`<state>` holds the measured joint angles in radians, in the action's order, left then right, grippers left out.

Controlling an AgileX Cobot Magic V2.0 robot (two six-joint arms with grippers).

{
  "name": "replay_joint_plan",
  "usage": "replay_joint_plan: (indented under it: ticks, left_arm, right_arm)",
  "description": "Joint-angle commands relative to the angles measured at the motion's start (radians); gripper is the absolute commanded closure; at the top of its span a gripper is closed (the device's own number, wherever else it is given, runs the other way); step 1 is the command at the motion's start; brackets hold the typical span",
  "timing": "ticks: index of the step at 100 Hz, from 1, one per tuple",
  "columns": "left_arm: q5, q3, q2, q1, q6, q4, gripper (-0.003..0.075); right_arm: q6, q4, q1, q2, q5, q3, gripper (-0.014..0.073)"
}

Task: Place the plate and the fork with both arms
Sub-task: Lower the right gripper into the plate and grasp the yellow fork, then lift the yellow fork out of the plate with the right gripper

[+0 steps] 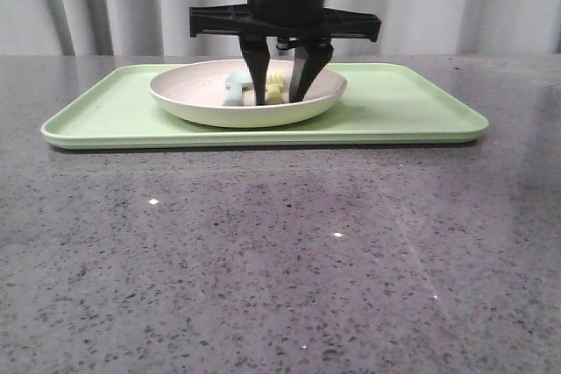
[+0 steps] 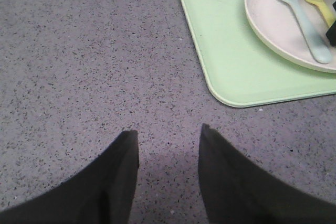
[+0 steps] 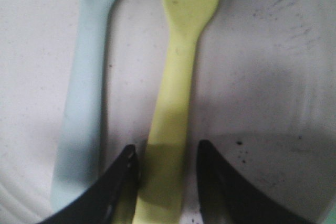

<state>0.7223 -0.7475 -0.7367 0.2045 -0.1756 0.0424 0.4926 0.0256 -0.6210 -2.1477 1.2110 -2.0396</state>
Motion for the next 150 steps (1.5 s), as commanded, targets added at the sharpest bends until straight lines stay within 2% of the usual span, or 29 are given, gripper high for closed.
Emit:
replay_joint_plan:
  ticks: [1, 6, 16, 34, 67, 95, 118, 150]
  left_arm:
    - [-0.068, -0.028, 0.004, 0.005, -0.014, -0.001, 0.0441]
    - [-0.068, -0.028, 0.004, 0.005, -0.014, -0.001, 0.0441]
    - [-0.068, -0.028, 0.004, 0.005, -0.014, -0.001, 0.0441]
    - [-0.066, -0.028, 0.004, 0.005, -0.014, -0.001, 0.0441]
    - [-0.070, -0.028, 0.006, 0.005, -0.014, -0.001, 0.0441]
    - [-0.074, -0.028, 0.006, 0.005, -0.014, -0.001, 0.0441]
    - [-0.078, -0.028, 0.006, 0.005, -0.014, -0.001, 0.0441]
    - [-0.091, -0.028, 0.006, 0.005, -0.014, -0.001, 0.0441]
  right_arm:
    - [-0.003, 0.007, 0.002, 0.060, -0.022, -0.032, 0.0440]
    - [-0.001, 0.007, 0.002, 0.060, -0.022, -0.032, 0.0494]
    - [0.003, 0.008, 0.002, 0.060, -0.022, -0.032, 0.0539]
    - [0.007, 0.011, 0.002, 0.060, 0.003, -0.048, 0.0537]
    - [0.007, 0.093, 0.002, 0.079, 0.129, -0.208, 0.0537]
    - [0.007, 0.148, 0.019, 0.117, 0.136, -0.212, 0.0537]
    - [0.007, 0.105, 0.092, 0.157, 0.136, -0.166, 0.0537]
    - [0.007, 0.104, 0.175, 0.200, 0.135, -0.009, 0.0537]
